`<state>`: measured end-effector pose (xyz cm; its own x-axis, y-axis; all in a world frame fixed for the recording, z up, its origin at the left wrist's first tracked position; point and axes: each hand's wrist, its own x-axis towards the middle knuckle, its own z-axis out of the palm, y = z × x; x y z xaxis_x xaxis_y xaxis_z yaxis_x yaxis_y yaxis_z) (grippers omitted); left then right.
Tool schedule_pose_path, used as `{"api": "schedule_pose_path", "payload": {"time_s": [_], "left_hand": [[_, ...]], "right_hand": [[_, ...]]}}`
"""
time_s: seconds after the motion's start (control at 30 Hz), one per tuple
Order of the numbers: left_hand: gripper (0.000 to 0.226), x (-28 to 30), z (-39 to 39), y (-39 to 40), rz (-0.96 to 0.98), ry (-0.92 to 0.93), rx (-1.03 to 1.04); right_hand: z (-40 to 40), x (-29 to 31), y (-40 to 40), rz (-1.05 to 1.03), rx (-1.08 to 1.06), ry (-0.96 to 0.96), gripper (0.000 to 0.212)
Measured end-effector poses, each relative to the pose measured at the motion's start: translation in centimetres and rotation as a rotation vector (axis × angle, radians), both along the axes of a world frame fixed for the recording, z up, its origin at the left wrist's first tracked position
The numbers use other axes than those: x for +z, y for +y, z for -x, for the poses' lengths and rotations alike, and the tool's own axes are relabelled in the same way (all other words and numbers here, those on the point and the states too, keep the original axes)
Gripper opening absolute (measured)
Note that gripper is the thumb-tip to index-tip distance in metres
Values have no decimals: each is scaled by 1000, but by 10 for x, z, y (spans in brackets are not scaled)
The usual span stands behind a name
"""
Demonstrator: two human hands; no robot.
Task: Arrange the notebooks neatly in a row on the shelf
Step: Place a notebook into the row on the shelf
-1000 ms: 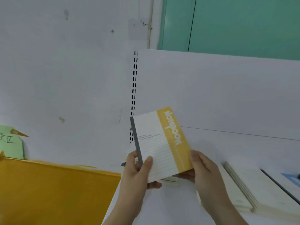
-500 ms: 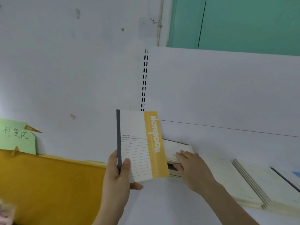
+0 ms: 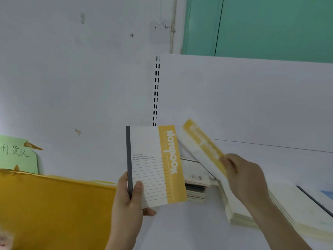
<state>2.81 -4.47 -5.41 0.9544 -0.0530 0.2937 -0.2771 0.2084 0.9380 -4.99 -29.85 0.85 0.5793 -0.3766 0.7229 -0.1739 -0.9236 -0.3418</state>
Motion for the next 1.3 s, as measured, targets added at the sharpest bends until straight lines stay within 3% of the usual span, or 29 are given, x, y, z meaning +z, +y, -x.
{"api": "schedule_pose_path", "payload": {"time_s": [0.2,0.33,0.5,0.7,0.87,1.0,1.3], "left_hand": [[34,2,9,-21,-14,32,-51],[36,3,20,-39,-16,38,-175],[34,1,40,-61,49,100,-256],[27,-2,76,-96,18,45,-297],[30,-7,116,-135,-37,-59,-495],[41,-14,153,-175,-23,-18,-672],[56,-20,280,-290,-63,-136,-732]], "right_hand": [[38,4,21,-503,11,-372,27],[42,-20,41,-759,60,-383,21],[45,-55,52,-822,-13,-354,17],[73,-70,41,-827,-84,-333,17],[130,-73,16,-794,-142,-361,19],[188,-72,-17,-784,-214,-351,15],[322,-89,-113,-663,-386,-280,47]]}}
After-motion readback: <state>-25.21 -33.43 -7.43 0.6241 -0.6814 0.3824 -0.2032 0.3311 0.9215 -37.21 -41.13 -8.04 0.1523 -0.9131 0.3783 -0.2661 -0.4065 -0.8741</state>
